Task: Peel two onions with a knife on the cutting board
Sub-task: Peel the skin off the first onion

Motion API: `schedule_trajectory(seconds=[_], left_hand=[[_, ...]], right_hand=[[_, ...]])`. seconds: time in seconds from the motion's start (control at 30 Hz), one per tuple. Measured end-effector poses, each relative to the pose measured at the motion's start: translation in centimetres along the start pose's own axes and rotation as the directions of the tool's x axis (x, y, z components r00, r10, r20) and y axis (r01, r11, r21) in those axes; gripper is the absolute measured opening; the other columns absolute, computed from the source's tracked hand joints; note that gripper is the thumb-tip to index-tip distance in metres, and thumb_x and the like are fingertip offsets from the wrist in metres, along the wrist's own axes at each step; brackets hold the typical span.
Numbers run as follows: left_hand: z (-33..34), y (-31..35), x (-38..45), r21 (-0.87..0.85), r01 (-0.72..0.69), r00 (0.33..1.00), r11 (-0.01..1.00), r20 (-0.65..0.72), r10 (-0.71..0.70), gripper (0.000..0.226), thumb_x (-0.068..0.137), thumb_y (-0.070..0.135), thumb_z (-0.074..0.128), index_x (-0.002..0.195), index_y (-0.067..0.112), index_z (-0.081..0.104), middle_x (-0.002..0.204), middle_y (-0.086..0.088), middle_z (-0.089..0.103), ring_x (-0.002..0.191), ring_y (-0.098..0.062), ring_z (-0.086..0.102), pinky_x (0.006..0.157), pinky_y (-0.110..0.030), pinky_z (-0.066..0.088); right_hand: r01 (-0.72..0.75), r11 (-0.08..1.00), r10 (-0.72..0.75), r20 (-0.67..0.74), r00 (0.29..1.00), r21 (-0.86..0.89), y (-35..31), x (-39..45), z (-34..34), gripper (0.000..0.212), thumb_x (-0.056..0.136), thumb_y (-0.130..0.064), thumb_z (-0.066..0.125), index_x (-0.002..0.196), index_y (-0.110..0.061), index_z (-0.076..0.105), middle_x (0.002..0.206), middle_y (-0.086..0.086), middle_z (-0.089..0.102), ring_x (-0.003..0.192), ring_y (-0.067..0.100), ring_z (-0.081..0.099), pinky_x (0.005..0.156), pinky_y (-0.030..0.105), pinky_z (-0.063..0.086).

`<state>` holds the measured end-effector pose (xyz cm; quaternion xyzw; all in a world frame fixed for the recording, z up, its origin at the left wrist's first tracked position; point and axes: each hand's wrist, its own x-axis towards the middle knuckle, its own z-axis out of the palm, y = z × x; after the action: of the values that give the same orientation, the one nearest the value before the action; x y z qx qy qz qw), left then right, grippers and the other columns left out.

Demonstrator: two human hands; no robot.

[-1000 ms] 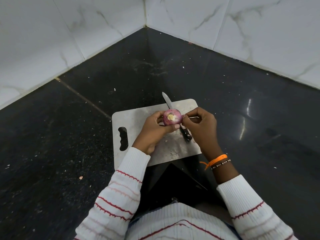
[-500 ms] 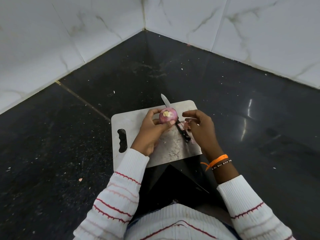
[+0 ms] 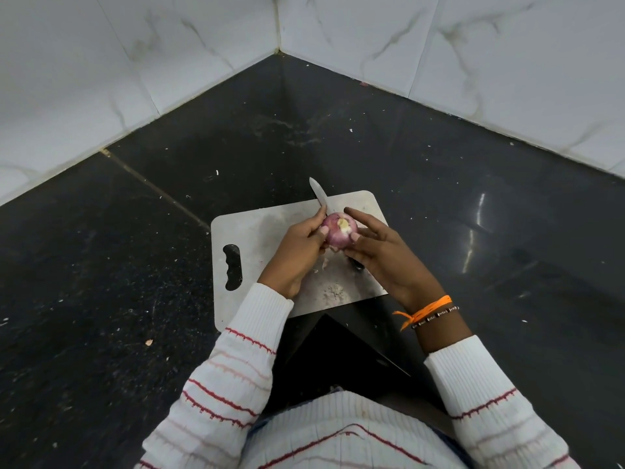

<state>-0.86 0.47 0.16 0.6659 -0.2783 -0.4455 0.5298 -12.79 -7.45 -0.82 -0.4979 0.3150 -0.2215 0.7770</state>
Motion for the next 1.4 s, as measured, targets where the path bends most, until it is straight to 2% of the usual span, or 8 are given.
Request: schedule_trajectory(seconds=[0.07,0.17,0.3,0.43,0.6,0.8,1.0,1.4], left_hand=[[0.0,-0.1,0.0,-0.042,0.0,0.999,0.999,-0.033,-0.001,0.04,0.101,0.008,0.038,0.141,0.014,0.043,0.135,-0.004,0.054,0.106,-0.009,0.058,0.09,-0.019,0.05],[-0.1,-0.3,0.0,-0.08,-0.01,0.999,0.997,-0.041,0.007,0.037,0.099,0.008,0.044,0.135,0.014,0.051,0.118,-0.001,0.065,0.094,-0.005,0.065,0.078,-0.016,0.054],[-0.1,-0.4,-0.2,-0.015,-0.015,1.0,1.0,-0.007,0.015,0.043,0.091,0.015,0.061,0.134,0.017,0.053,0.122,-0.005,0.064,0.111,-0.016,0.062,0.089,-0.025,0.054],[-0.1,-0.4,-0.3,-0.034,-0.001,1.0,0.999,-0.02,0.001,0.04,0.09,0.013,0.061,0.13,0.014,0.055,0.117,-0.008,0.065,0.108,-0.019,0.063,0.089,-0.028,0.055],[-0.1,-0.4,0.0,-0.059,0.024,0.999,0.998,-0.036,-0.026,0.034,0.091,0.012,0.06,0.125,0.016,0.056,0.115,-0.009,0.065,0.102,-0.02,0.067,0.089,-0.031,0.055],[-0.2,-0.3,0.2,0.004,-0.008,0.994,1.0,-0.11,0.008,0.037,0.086,0.016,0.068,0.119,0.023,0.056,0.119,-0.003,0.062,0.11,-0.018,0.061,0.092,-0.035,0.054],[0.1,0.1,0.0,0.082,-0.057,0.985,0.995,-0.16,0.07,0.041,0.084,0.019,0.07,0.122,0.022,0.053,0.118,0.004,0.057,0.104,-0.01,0.055,0.066,-0.007,0.05],[-0.3,-0.1,0.2,0.103,-0.07,0.981,0.992,-0.173,0.087,0.042,0.084,0.016,0.069,0.122,0.024,0.051,0.116,0.008,0.053,0.103,-0.008,0.051,0.066,-0.008,0.044]], right_hand=[[-0.001,0.999,0.001,0.001,1.0,0.034,-0.1,0.0,0.0,0.038,0.094,0.003,0.043,0.127,-0.012,0.051,0.109,0.007,0.061,0.095,0.019,0.063,0.084,0.024,0.053],[-0.007,0.996,0.011,-0.04,0.999,0.089,-0.1,-0.1,0.1,0.024,0.094,-0.002,0.046,0.112,-0.014,0.057,0.101,0.01,0.062,0.084,0.014,0.067,0.075,0.021,0.056],[-0.013,0.997,0.021,-0.098,0.995,0.078,0.0,-0.2,0.3,0.018,0.093,-0.012,0.053,0.111,-0.009,0.056,0.097,0.011,0.064,0.078,0.012,0.069,0.069,0.018,0.054],[0.007,0.999,-0.002,-0.14,0.99,0.039,0.0,-0.2,0.3,0.017,0.097,-0.013,0.045,0.106,-0.004,0.057,0.088,0.009,0.065,0.067,0.01,0.068,0.064,0.017,0.055],[0.107,0.973,-0.166,-0.296,0.941,-0.207,0.0,0.0,0.4,0.015,0.094,-0.002,0.047,0.094,-0.004,0.061,0.091,0.014,0.065,0.067,0.013,0.068,0.063,0.02,0.056],[0.147,0.792,-0.398,-0.319,0.86,-0.593,0.2,0.7,0.8,0.012,0.081,-0.018,0.067,0.07,-0.024,0.064,0.077,-0.002,0.068,0.075,0.019,0.069,0.076,0.044,0.057],[0.172,0.712,-0.474,-0.285,0.833,-0.68,0.2,0.8,1.0,0.003,0.079,-0.016,0.07,0.076,-0.014,0.07,0.071,-0.009,0.065,0.071,0.009,0.065,0.074,0.035,0.056],[0.172,0.738,-0.427,-0.254,0.868,-0.653,0.4,1.4,0.7,0.009,0.082,-0.017,0.069,0.073,-0.017,0.069,0.07,-0.003,0.067,0.069,0.018,0.068,0.053,0.021,0.05]])
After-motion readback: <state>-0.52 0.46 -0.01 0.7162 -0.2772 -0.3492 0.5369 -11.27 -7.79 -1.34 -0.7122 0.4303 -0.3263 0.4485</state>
